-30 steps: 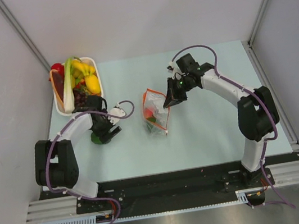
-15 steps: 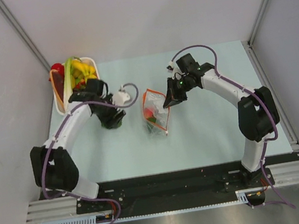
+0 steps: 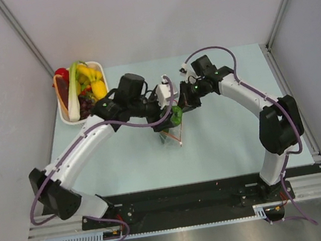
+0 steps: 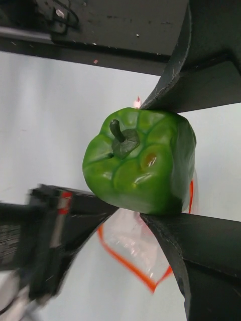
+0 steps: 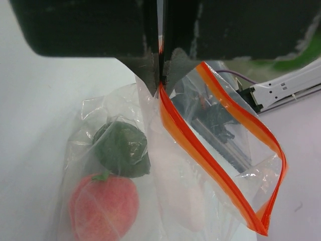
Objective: Place the food in the zip-top bag and seal the zipper
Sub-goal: Place the fake fruit in the zipper food storage bag.
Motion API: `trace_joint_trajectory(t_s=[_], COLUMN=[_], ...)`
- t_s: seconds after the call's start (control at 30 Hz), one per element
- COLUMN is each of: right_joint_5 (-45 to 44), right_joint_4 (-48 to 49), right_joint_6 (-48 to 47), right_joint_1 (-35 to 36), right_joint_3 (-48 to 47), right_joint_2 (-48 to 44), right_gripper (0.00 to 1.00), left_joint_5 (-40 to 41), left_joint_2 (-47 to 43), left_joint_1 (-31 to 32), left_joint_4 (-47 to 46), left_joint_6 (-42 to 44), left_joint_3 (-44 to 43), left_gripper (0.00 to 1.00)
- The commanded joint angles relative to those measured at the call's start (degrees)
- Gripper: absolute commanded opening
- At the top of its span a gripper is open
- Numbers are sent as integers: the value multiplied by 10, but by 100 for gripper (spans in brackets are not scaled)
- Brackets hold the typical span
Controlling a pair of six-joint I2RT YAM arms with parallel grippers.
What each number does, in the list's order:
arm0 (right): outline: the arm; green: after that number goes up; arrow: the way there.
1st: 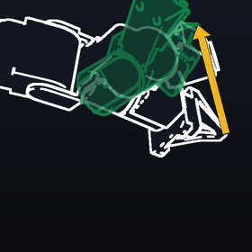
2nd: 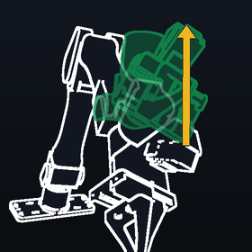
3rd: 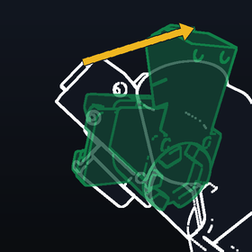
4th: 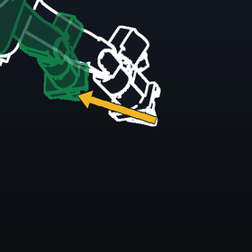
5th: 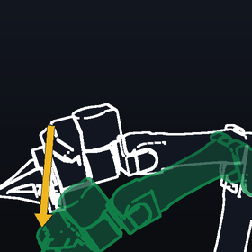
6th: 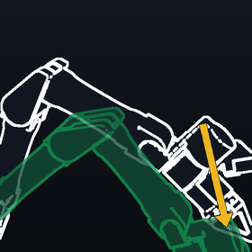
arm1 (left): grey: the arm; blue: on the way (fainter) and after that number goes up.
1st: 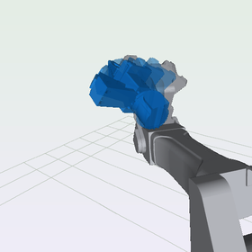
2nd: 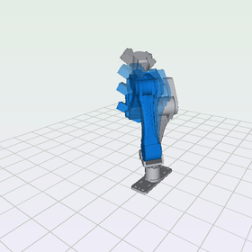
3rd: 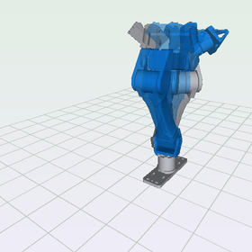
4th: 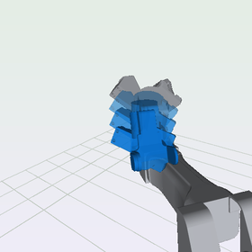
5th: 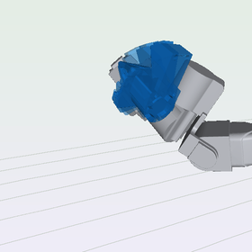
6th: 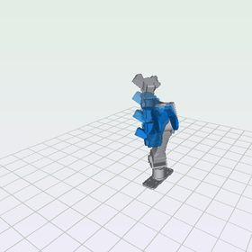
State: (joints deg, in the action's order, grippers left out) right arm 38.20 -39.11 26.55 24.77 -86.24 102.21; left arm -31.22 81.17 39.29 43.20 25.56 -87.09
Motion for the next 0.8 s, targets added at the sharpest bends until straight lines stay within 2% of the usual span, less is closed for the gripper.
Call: trace_joint_trajectory(t_s=[0.0, 0.07, 0.1, 0.2, 0.23, 0.33, 0.4, 0.43, 0.53, 0.6, 0.63, 0.77], right_joint_5=[37, 50, 56, 71, 73, 78, 83, 86, 88, 88, 88, 90], right_joint_4=[5, 10, 11, 13, 12, 9, 9, 8, 8, 8, 8, 7], right_joint_6=[7, 6, 4, -3, -5, -14, -18, -21, -26, -26, -26, -29], right_joint_1=[-10, -10, -10, -10, -10, -11, -11, -11, -10, -8, -6, -6], right_joint_3=[1, 8, 10, 16, 16, 13, 11, 12, 14, 16, 16, 16], right_joint_2=[-32, -37, -39, -40, -40, -40, -39, -39, -40, -40, -41, -43], right_gripper=[0, 0, 0, 0, 0, 0, 0, 0, 0, 0, 0, 0], left_joint_5=[62, 78, 91, 112, 114, 96, 48, 38, 28, 36, 47, 110], left_joint_2=[36, 40, 39, 29, 25, 8, -7, -19, -19, -13, -13, -25], left_joint_1=[2, 1, 2, 0, -1, -3, -5, -5, -4, -3, 3, 33], left_joint_4=[-37, -60, -78, -82, -77, -23, 32, 50, 122, 150, 156, 101], left_joint_6=[-43, -45, -46, -53, -48, 43, 103, 165, 269, 308, 343, 395], left_joint_3=[61, 75, 82, 71, 66, 38, 28, 29, 32, 39, 44, 120], left_gripper=[58, 68, 79, 97, 100, 100, 100, 100, 99, 94, 93, 88])
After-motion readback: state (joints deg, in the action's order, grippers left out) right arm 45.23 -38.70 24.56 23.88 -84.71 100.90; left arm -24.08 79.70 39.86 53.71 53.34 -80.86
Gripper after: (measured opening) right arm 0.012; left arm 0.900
